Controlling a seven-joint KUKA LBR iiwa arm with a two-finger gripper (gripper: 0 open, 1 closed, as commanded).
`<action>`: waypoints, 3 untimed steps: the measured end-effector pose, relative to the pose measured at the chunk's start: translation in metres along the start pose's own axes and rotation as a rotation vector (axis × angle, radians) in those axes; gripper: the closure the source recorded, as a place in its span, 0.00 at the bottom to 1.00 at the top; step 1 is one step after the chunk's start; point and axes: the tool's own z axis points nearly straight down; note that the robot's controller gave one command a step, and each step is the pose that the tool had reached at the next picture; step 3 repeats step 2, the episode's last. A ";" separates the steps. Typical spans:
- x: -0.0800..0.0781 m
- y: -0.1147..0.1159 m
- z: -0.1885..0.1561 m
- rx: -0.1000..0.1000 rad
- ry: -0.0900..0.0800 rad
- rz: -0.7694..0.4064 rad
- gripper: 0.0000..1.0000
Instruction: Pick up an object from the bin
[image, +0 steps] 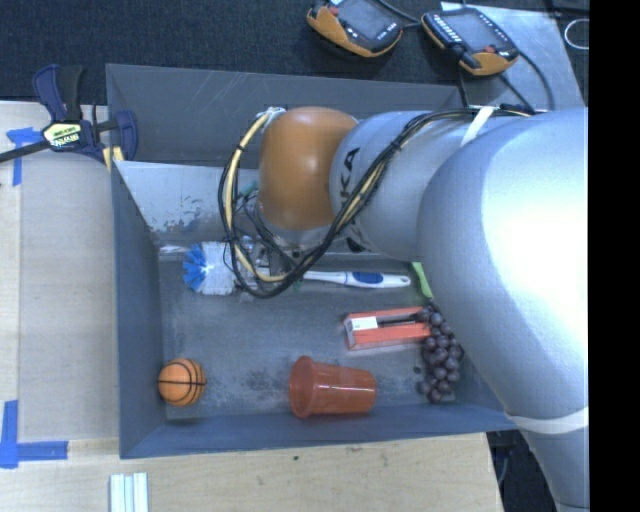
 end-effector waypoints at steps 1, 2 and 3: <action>0.000 0.000 0.000 0.000 0.000 0.000 1.00; -0.002 0.015 0.000 -0.002 -0.009 0.031 1.00; -0.002 0.015 0.000 -0.002 -0.009 0.031 1.00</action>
Offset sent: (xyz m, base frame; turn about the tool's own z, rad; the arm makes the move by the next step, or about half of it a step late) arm 0.0006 0.0151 -0.0009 0.0323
